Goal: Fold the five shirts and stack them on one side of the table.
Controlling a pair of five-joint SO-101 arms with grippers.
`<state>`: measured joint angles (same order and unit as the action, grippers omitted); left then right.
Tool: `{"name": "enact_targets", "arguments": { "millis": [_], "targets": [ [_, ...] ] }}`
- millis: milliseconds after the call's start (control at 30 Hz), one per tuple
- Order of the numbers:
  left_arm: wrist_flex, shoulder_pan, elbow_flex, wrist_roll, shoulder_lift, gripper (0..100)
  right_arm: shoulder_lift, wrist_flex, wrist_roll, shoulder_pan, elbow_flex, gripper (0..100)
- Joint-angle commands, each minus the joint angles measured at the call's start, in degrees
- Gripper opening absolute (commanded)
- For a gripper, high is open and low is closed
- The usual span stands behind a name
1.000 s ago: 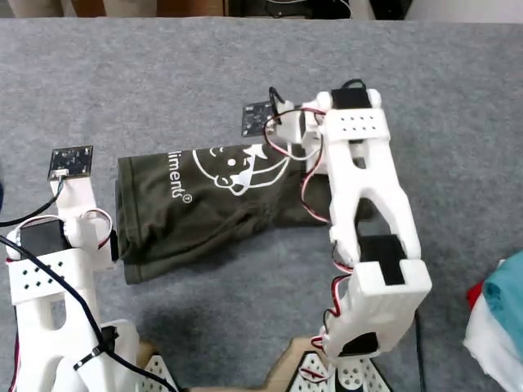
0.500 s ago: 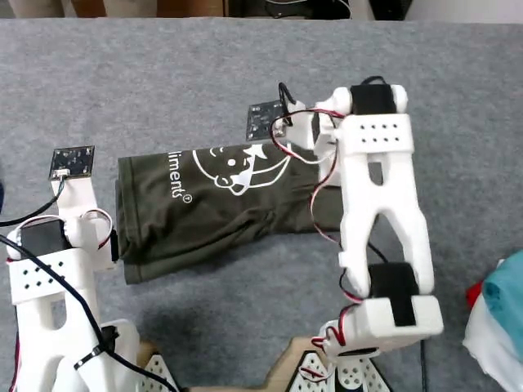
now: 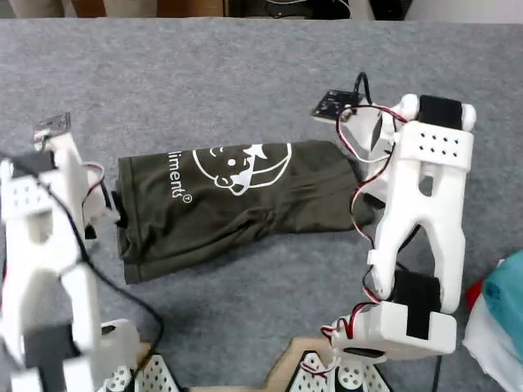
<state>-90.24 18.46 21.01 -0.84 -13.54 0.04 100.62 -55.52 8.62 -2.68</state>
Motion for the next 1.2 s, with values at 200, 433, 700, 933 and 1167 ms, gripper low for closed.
{"name": "enact_targets", "arguments": {
  "millis": [200,433,700,933,1167],
  "targets": [
    [-7.21,0.09,-23.21,6.86,22.81,31,-3.38,-7.56,4.13,0.66,4.53,16.1],
    [-0.62,-0.26,-21.89,5.1,33.36,31,-3.38,-10.02,3.87,1.01,8.66,16.1],
    [1.41,-3.96,-22.15,1.23,41.54,1,-3.82,-9.85,3.78,1.1,8.92,16.0],
    [1.32,-0.44,-22.42,0.88,45.23,2,-3.82,-9.58,3.78,1.1,8.92,16.0],
    [-0.09,4.4,-25.32,0.79,44.97,2,-3.82,-10.02,4.04,0.66,8.31,16.0]
  ]
}}
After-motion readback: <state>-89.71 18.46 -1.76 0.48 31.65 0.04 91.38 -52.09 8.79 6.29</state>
